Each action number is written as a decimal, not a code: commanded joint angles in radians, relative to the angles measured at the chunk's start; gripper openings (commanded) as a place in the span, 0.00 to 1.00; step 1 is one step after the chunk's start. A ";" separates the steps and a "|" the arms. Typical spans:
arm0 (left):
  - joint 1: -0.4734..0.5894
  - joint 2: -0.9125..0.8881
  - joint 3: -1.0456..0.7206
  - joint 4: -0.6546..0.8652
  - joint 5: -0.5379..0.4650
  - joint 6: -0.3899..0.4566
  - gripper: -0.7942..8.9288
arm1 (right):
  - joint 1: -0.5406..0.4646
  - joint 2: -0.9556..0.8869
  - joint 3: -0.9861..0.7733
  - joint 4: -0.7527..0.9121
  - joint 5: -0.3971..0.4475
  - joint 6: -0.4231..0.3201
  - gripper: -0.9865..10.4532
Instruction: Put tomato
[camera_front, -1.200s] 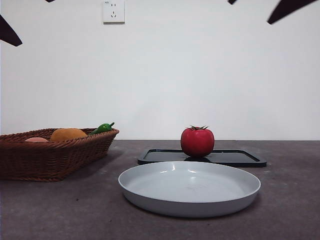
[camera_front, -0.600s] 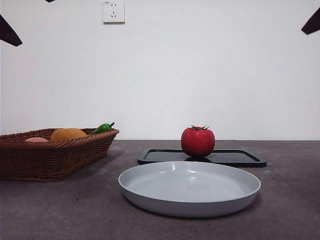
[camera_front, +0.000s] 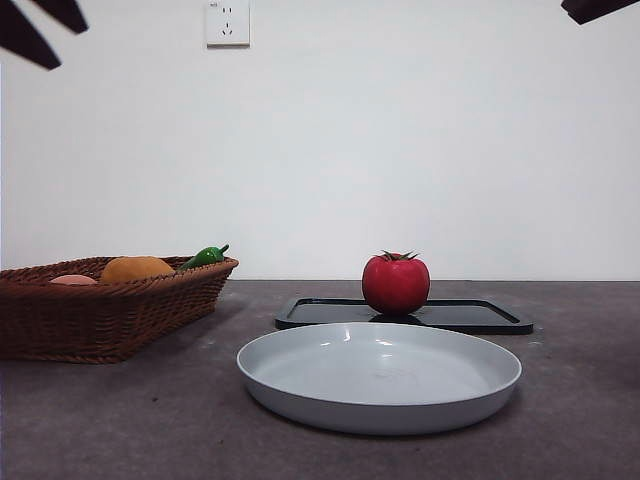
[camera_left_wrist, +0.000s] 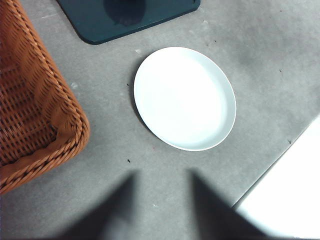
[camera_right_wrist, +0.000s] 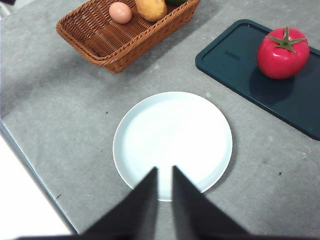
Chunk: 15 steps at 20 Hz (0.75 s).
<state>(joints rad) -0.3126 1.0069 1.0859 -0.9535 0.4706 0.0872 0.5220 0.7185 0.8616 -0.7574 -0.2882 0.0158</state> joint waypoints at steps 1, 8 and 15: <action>-0.004 0.006 0.019 0.006 0.003 0.006 0.09 | 0.006 0.005 0.006 0.009 -0.003 0.010 0.09; -0.004 0.006 0.019 0.006 0.003 0.005 0.09 | 0.006 0.005 0.006 0.017 0.000 0.010 0.09; -0.004 0.006 0.019 0.006 0.003 0.005 0.09 | 0.006 0.005 0.006 0.017 0.000 0.010 0.09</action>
<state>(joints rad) -0.3126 1.0069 1.0859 -0.9535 0.4706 0.0872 0.5220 0.7185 0.8616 -0.7506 -0.2874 0.0162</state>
